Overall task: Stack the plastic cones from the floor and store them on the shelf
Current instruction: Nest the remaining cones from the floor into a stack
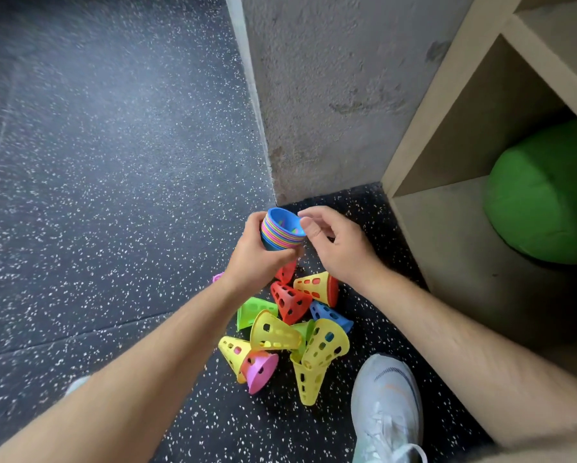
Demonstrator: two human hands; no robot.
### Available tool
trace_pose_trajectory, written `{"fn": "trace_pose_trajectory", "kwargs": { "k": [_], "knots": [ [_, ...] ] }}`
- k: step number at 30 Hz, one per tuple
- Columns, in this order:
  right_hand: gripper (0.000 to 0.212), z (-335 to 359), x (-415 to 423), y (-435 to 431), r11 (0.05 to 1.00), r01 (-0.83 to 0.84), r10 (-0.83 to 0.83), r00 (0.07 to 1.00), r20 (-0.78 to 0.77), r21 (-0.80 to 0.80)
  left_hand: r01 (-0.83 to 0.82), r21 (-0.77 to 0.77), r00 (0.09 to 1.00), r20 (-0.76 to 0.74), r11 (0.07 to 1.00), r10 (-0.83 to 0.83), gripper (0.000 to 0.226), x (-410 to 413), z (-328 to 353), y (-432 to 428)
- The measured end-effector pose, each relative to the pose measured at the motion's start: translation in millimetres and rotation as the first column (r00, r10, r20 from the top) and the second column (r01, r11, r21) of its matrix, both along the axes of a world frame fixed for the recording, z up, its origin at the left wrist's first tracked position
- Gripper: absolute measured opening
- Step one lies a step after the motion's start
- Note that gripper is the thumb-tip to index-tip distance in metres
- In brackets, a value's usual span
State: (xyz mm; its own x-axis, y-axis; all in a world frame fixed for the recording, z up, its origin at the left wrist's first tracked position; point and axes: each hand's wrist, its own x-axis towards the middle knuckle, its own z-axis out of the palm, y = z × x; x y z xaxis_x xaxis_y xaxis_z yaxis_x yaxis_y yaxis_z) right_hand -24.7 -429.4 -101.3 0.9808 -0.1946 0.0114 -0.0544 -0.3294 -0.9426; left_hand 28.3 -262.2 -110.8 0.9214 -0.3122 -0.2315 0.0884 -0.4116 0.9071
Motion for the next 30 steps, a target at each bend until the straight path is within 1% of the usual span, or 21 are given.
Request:
{"fn": "trace_pose_trajectory", "kwargs": {
  "k": [1, 2, 4, 6, 8, 11, 13, 15, 17, 21, 23, 25, 28, 30],
  "knots": [
    [0.019, 1, 3, 5, 0.999, 0.004, -0.003, 1.000, -0.025, 0.042, -0.019, 0.014, 1.000, 0.004, 1.000, 0.019, 0.066, 0, 1, 6],
    [0.018, 1, 5, 9, 0.999, 0.017, -0.015, 0.999, -0.037, 0.048, -0.037, 0.019, 0.999, 0.003, 0.999, 0.037, 0.065, -1, 1, 12],
    [0.017, -2, 11, 14, 0.998, 0.048, -0.050, 0.998, -0.043, -0.029, -0.066, 0.031, 0.998, 0.003, 0.997, 0.066, 0.062, -1, 3, 24],
    [0.014, -7, 16, 16, 0.987, 0.049, -0.063, 0.994, -0.087, -0.150, -0.091, 0.045, 0.996, 0.006, 0.995, 0.091, 0.062, -1, 5, 35],
    [0.013, -14, 20, 20, 0.968, -0.008, -0.042, 0.980, -0.192, -0.250, -0.107, 0.059, 0.994, 0.007, 0.993, 0.107, 0.062, -2, 6, 44],
    [0.029, -28, 22, 28, 0.903, -0.132, -0.024, 0.935, -0.354, -0.408, -0.121, 0.067, 0.992, -0.013, 0.990, 0.122, 0.064, -6, 5, 56],
    [0.038, -35, 21, 34, 0.853, -0.190, -0.038, 0.906, -0.422, -0.486, -0.132, 0.059, 0.991, -0.025, 0.989, 0.134, 0.064, -10, 3, 60],
    [0.039, -39, 21, 40, 0.805, -0.235, -0.055, 0.885, -0.463, -0.544, -0.140, 0.057, 0.989, -0.032, 0.989, 0.142, 0.065, -13, 1, 64],
    [0.036, -42, 21, 44, 0.774, -0.269, -0.056, 0.872, -0.486, -0.573, -0.147, 0.062, 0.988, -0.037, 0.987, 0.150, 0.067, -15, -2, 69],
    [0.024, -44, 23, 47, 0.835, -0.231, -0.074, 0.852, -0.518, -0.499, -0.151, 0.083, 0.985, -0.069, 0.985, 0.157, 0.067, -18, -6, 76],
    [0.021, -38, 23, 45, 0.839, -0.195, -0.094, 0.868, -0.488, -0.508, -0.151, 0.078, 0.984, -0.079, 0.985, 0.157, 0.068, -19, -6, 78],
    [0.021, -31, 24, 39, 0.834, -0.146, -0.105, 0.905, -0.412, -0.532, -0.148, 0.076, 0.984, -0.087, 0.986, 0.155, 0.069, -20, -6, 80],
    [0.020, -23, 27, 29, 0.846, -0.036, -0.111, 0.964, -0.243, -0.532, -0.150, 0.069, 0.983, -0.092, 0.986, 0.156, 0.071, -21, -5, 81],
    [0.018, -14, 29, 26, 0.884, 0.047, -0.103, 0.990, -0.095, -0.465, -0.151, 0.056, 0.983, -0.092, 0.987, 0.156, 0.070, -21, -4, 81]
  ]
}}
